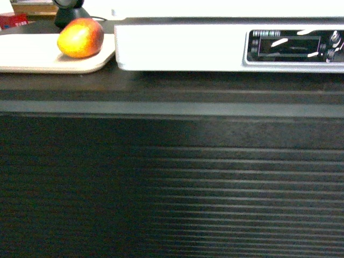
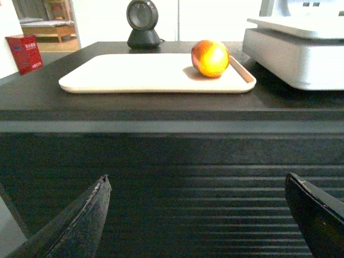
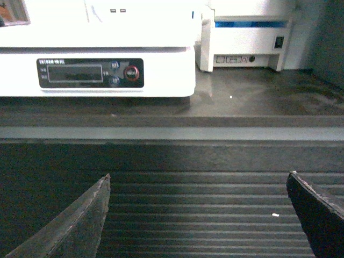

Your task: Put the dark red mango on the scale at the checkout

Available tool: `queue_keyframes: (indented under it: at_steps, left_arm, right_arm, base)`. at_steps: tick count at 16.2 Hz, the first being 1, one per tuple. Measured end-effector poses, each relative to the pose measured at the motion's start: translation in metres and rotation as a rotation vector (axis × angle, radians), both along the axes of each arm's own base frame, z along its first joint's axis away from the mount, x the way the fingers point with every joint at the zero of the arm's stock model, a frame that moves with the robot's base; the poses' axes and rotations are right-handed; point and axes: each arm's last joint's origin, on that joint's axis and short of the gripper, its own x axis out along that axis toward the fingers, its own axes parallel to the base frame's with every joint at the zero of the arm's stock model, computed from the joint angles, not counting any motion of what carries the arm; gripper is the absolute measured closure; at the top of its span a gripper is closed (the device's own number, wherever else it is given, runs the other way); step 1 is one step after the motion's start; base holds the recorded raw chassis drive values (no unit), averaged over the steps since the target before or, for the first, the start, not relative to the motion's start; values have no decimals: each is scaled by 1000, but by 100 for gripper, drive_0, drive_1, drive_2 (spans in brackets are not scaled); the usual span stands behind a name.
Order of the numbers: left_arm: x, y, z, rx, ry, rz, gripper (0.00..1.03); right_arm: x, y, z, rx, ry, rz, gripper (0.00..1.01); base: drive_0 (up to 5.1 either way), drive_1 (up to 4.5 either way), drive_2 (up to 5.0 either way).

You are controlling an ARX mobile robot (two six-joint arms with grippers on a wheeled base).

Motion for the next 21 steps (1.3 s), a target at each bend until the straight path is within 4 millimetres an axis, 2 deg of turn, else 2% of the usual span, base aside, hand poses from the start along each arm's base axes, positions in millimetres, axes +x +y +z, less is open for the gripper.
queue_keyframes:
  at_steps: [21]
  left_arm:
    - [0, 0, 0, 1, -1, 0, 5]
  right_arm:
    - [0, 0, 0, 1, 0, 0, 3]
  base:
    - [0, 0, 0]
